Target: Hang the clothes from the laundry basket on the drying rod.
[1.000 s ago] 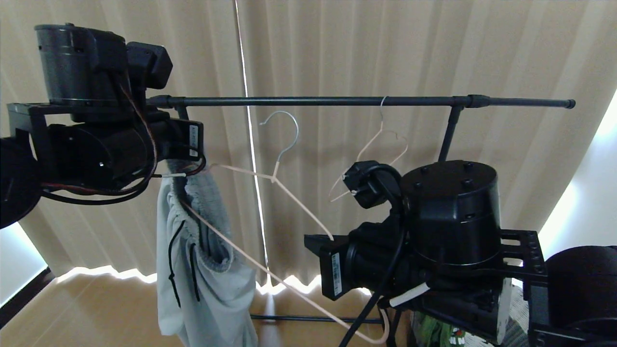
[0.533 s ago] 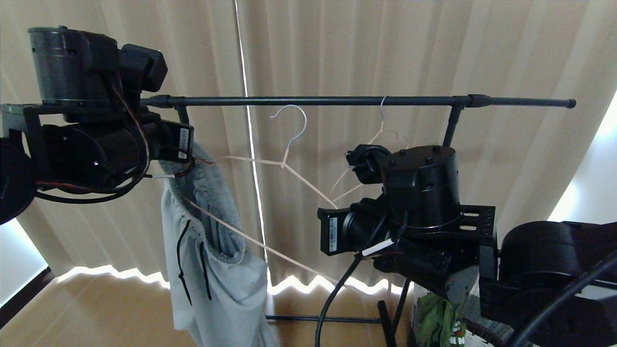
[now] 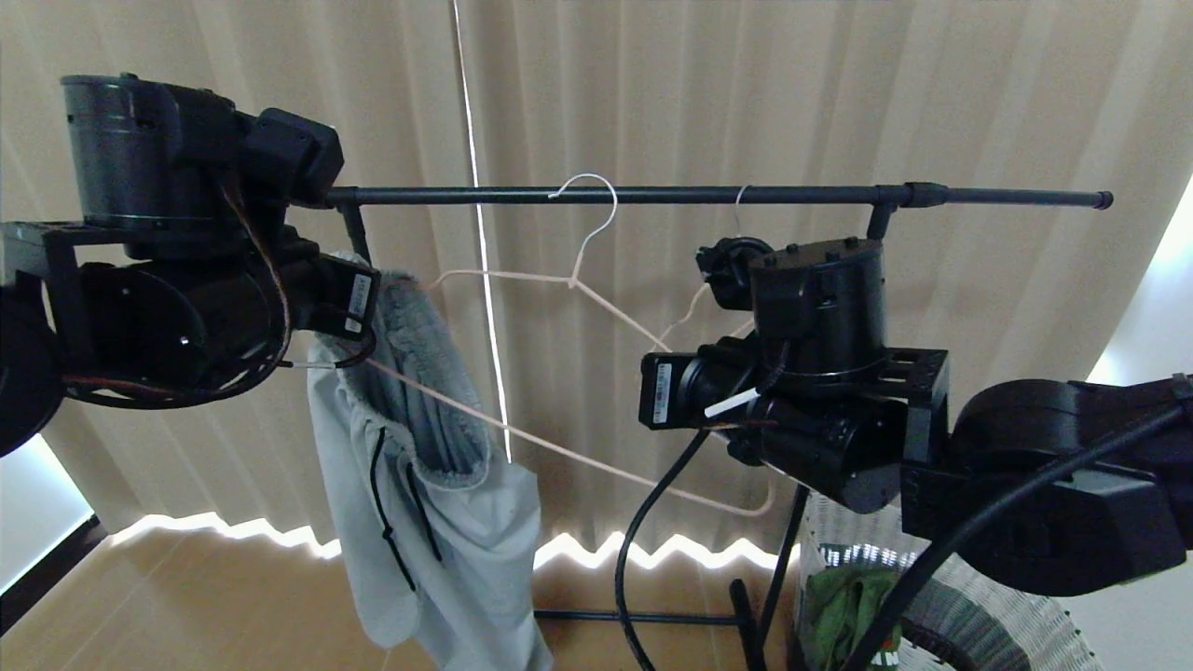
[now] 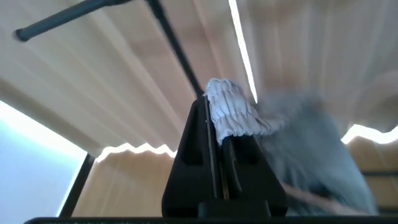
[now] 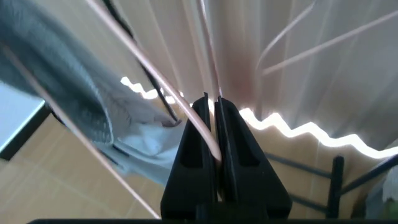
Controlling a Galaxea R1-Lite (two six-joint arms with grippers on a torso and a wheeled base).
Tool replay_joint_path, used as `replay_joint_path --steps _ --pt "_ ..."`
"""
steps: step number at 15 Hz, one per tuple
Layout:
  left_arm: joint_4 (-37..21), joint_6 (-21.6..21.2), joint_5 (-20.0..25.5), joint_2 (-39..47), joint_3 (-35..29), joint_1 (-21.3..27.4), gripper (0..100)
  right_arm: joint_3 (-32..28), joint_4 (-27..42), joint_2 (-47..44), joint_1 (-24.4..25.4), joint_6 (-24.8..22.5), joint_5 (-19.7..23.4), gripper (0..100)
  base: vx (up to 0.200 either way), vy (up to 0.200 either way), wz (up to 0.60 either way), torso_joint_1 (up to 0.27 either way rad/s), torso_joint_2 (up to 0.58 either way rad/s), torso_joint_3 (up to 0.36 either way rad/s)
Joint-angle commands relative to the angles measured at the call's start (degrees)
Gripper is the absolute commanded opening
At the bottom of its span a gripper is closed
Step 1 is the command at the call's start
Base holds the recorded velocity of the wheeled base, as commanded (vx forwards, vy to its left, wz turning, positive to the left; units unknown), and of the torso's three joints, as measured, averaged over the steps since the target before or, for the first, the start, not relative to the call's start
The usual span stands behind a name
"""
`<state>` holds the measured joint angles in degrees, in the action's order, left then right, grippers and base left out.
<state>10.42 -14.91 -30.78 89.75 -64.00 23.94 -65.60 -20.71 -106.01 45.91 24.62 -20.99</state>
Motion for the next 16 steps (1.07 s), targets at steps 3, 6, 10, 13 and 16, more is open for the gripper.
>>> replay_joint_path --steps 3,6,10,13,16 --pt "0.12 -0.12 0.02 -0.45 0.19 3.57 0 -2.43 -0.21 -2.71 -0.12 -0.02 -0.01 0 0.000 0.000 0.00 0.000 0.00 0.000" --pt "0.21 0.32 0.20 -0.10 -1.39 7.87 0 -4.45 -0.21 -3.85 1.38 0.07 -0.01 0 0.000 0.000 0.00 0.000 0.00 0.000" --pt "0.30 2.69 0.55 2.19 -7.02 10.42 0 -4.28 -0.21 -4.29 3.31 -0.02 0.07 0 0.000 0.000 0.00 0.000 0.00 0.000" --pt "0.21 2.87 3.36 1.83 -7.19 12.09 0 -3.40 -3.28 -5.35 3.31 -1.77 0.16 0 0.000 0.000 0.00 0.000 0.00 0.000" --pt "0.04 2.43 10.57 1.13 -6.14 12.09 0 -1.20 -7.76 -5.52 3.31 -5.29 0.34 0 0.000 0.000 0.00 0.000 0.00 0.000"
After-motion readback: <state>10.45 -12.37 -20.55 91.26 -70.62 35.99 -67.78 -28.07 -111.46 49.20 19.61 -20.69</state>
